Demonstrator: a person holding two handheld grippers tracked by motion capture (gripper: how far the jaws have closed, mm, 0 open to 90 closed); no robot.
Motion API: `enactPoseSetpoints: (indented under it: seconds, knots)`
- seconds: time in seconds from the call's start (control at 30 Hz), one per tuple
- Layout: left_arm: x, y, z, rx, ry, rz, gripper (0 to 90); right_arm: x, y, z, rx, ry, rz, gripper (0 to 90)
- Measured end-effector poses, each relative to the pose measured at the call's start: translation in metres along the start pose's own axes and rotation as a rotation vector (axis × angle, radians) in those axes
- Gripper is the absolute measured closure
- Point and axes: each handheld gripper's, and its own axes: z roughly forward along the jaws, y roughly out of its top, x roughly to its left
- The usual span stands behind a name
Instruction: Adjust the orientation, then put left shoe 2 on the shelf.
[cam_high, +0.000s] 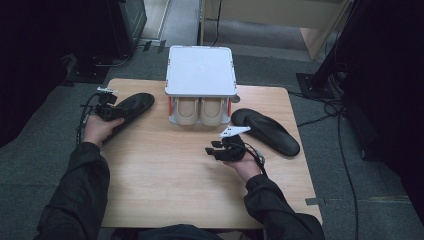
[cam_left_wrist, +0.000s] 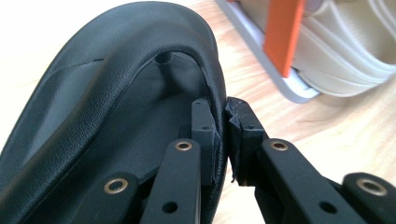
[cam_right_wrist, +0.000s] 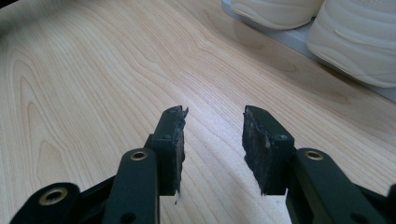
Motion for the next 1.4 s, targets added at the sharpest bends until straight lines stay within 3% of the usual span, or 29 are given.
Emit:
enactPoseSetpoints:
  seconds: [0.1, 0.3, 0.5, 0.6, 0.67, 0.73, 0.83, 0.9, 1.07, 1.17, 1.4]
  knots:
    - [-0.008, 0.001, 0.001, -0.004, -0.014, -0.012, 82.8, 0.0, 0.0, 0.0, -0.002, -0.001, 0.001, 59.4]
    - [-0.029, 0.001, 0.011, 0.042, -0.017, 0.02, 82.8, 0.0, 0.0, -0.001, -0.001, 0.0, 0.002, 59.3]
    - [-0.039, -0.002, 0.021, 0.068, -0.003, 0.027, 82.8, -0.001, 0.0, 0.0, 0.002, 0.0, 0.0, 59.3]
    - [-0.037, -0.003, 0.024, 0.08, -0.01, 0.02, 82.0, -0.001, 0.0, 0.001, 0.007, 0.0, 0.0, 59.3]
    - [-0.037, -0.004, 0.025, 0.087, -0.007, 0.041, 81.1, -0.001, -0.001, 0.002, 0.005, 0.0, 0.002, 59.2]
    - [-0.037, -0.005, 0.022, 0.072, -0.011, 0.052, 79.7, -0.001, -0.001, 0.002, 0.004, -0.001, 0.003, 59.0]
    - [-0.035, -0.005, 0.014, 0.041, -0.018, 0.039, 71.6, -0.001, -0.001, 0.002, 0.007, 0.0, 0.006, 58.8]
    - [-0.034, -0.007, 0.008, 0.027, -0.011, 0.029, 70.9, -0.002, -0.001, 0.001, 0.006, -0.001, 0.006, 58.7]
    - [-0.026, -0.013, -0.003, 0.003, -0.018, 0.008, 72.6, -0.002, 0.0, -0.001, 0.0, -0.002, 0.005, 58.7]
    - [-0.025, -0.015, -0.005, -0.01, -0.014, 0.016, 73.3, -0.002, 0.001, 0.001, -0.001, 0.002, 0.0, 58.7]
    - [-0.021, -0.02, -0.016, -0.024, 0.016, 0.015, 78.1, -0.001, 0.003, 0.002, 0.001, 0.009, -0.002, 58.8]
